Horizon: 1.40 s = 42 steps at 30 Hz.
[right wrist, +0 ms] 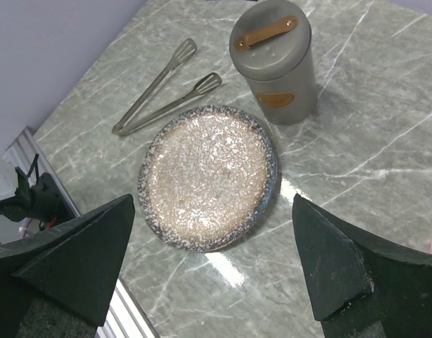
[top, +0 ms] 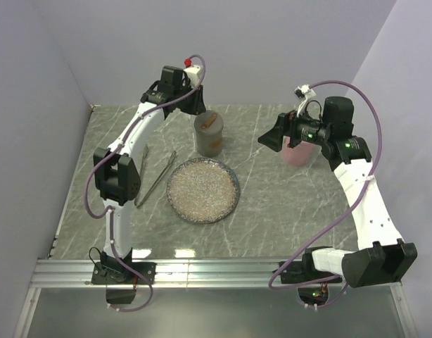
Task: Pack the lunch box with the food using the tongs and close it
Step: Close the box lid on the packing box.
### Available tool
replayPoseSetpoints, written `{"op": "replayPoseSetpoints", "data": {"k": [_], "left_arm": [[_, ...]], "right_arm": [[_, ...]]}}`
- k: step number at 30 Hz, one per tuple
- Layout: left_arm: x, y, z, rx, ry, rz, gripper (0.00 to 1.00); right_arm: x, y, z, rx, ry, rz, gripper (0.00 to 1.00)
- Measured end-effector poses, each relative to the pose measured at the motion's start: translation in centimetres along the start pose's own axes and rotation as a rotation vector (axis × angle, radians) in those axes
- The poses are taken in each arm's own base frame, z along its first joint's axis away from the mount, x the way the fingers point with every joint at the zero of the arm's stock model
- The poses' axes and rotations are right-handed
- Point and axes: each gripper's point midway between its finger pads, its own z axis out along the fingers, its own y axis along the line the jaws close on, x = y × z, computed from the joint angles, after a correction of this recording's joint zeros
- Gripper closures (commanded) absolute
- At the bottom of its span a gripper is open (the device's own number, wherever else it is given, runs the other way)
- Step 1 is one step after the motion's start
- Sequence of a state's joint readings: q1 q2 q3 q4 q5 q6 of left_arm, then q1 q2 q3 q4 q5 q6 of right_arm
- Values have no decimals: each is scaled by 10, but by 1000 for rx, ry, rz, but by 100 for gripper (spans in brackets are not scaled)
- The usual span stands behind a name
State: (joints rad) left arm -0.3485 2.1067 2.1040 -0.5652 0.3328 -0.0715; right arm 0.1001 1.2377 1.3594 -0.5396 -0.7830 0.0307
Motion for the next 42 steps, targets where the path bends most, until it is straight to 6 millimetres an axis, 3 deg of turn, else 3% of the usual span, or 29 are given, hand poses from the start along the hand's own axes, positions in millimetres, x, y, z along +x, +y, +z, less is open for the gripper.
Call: {"op": "replayPoseSetpoints", "data": {"k": [6, 27, 36, 42], "left_arm": [[23, 16, 21, -40, 55, -12, 67], [14, 20, 13, -87, 46, 4, 62], [5, 9, 3, -70, 29, 23, 67], [12, 12, 12, -70, 54, 21, 68]], "right_arm": [[4, -1, 1, 1, 9, 5, 0], [9, -1, 1, -3, 17, 12, 0], [9, -1, 1, -3, 17, 12, 0], [10, -1, 1, -3, 17, 9, 0]]}}
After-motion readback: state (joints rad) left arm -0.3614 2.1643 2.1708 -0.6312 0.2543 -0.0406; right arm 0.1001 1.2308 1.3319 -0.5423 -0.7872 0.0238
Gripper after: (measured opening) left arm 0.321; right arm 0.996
